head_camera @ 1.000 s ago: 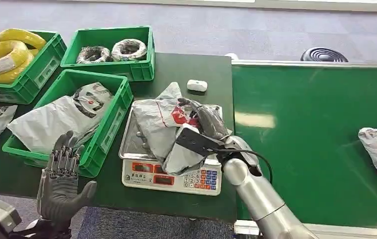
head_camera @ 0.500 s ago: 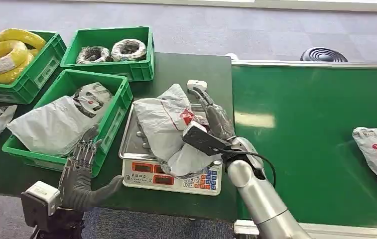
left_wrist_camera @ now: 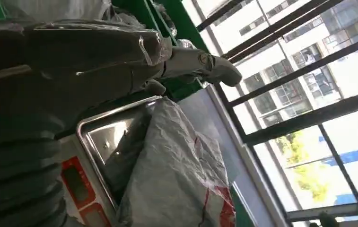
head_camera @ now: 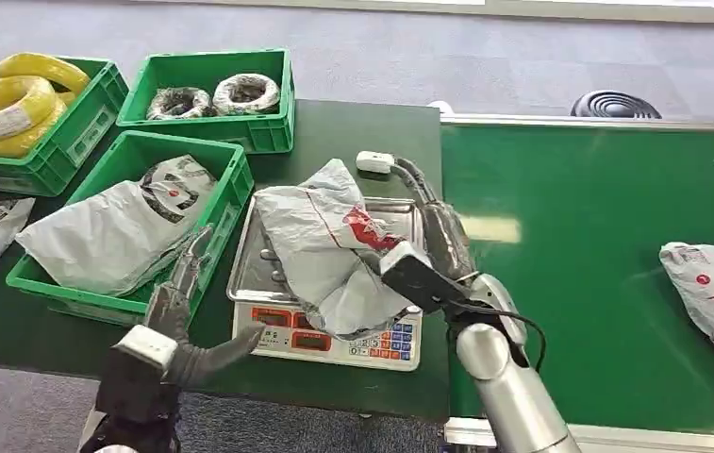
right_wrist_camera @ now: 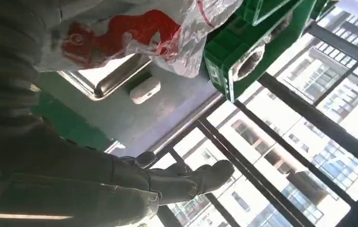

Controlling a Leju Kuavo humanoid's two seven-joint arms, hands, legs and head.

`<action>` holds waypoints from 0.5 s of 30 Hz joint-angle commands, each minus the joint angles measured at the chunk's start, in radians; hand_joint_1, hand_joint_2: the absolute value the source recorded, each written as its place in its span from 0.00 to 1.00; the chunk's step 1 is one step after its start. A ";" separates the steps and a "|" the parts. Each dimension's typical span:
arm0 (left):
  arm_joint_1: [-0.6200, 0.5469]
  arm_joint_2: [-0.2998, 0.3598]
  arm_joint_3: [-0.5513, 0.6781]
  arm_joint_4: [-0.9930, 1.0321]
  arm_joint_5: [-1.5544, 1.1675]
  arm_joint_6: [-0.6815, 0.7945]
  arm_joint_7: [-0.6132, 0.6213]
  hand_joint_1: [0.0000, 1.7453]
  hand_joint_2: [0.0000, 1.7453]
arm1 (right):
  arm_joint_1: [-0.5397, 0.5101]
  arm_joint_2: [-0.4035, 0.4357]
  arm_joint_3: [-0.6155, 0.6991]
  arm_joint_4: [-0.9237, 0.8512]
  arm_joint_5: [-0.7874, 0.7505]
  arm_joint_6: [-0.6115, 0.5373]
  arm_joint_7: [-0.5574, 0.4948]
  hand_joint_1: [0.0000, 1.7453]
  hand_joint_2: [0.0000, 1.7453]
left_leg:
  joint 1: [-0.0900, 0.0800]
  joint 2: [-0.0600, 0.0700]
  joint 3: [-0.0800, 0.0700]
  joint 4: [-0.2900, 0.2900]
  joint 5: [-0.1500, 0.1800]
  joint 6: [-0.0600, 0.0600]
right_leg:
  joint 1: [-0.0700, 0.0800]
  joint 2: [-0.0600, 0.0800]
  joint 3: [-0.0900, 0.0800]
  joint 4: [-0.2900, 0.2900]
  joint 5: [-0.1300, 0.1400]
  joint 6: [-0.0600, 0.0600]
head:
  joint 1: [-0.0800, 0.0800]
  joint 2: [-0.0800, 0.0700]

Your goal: Moved the parcel from conveyor to table for the left to box.

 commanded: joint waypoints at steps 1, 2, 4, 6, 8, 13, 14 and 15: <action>-0.247 -0.037 -0.194 0.356 -0.166 0.060 0.147 0.00 1.00 | 0.313 -0.159 -0.159 -0.263 -0.142 -0.073 -0.103 0.00 1.00 | 0.000 -0.013 0.000 -0.005 0.004 0.003 | 0.000 -0.015 0.007 -0.006 0.001 -0.001 | 0.000 0.000; -0.270 -0.048 -0.200 0.400 -0.203 0.059 0.188 0.00 1.00 | 0.332 -0.162 -0.169 -0.280 -0.164 -0.101 -0.123 0.00 1.00 | -0.001 -0.012 0.000 -0.003 0.003 0.002 | 0.000 -0.014 0.006 -0.005 0.000 -0.001 | 0.000 0.000; -0.317 -0.075 -0.206 0.501 -0.256 0.064 0.232 0.00 1.00 | 0.362 -0.168 -0.170 -0.335 -0.190 -0.133 -0.147 0.00 1.00 | -0.001 -0.009 -0.001 -0.002 0.002 0.002 | -0.001 -0.010 0.004 -0.003 0.000 -0.001 | 0.000 0.000; -0.363 -0.092 -0.212 0.614 -0.299 0.086 0.250 0.00 1.00 | 0.393 -0.183 -0.168 -0.408 -0.213 -0.200 -0.163 0.00 1.00 | -0.002 -0.009 0.000 -0.003 0.004 0.002 | -0.001 -0.012 0.004 -0.004 0.001 -0.002 | 0.000 0.000; -0.399 -0.094 -0.215 0.709 -0.328 0.129 0.259 0.00 1.00 | 0.430 -0.193 -0.181 -0.475 -0.256 -0.284 -0.171 0.00 1.00 | -0.002 -0.007 -0.001 -0.002 0.002 0.002 | -0.001 -0.009 0.002 -0.002 0.000 -0.001 | 0.000 0.000; -0.440 -0.087 -0.236 0.836 -0.338 0.165 0.256 0.00 1.00 | 0.545 -0.245 -0.182 -0.530 -0.304 -0.415 -0.187 0.00 1.00 | -0.001 -0.004 0.001 -0.002 0.001 0.001 | -0.001 -0.006 0.003 -0.002 0.000 -0.001 | 0.000 0.000; -0.448 -0.090 -0.246 0.856 -0.347 0.172 0.259 0.00 1.00 | 0.564 -0.248 -0.171 -0.529 -0.326 -0.441 -0.196 0.00 1.00 | -0.001 -0.005 0.002 -0.004 0.002 0.002 | 0.000 -0.008 0.004 -0.004 0.001 -0.002 | 0.000 0.000; -0.454 -0.093 -0.253 0.870 -0.350 0.169 0.260 0.00 1.00 | 0.576 -0.245 -0.163 -0.531 -0.351 -0.455 -0.200 0.00 1.00 | -0.001 -0.003 0.001 -0.002 0.001 0.002 | -0.001 -0.005 0.003 -0.002 0.000 -0.001 | 0.000 0.000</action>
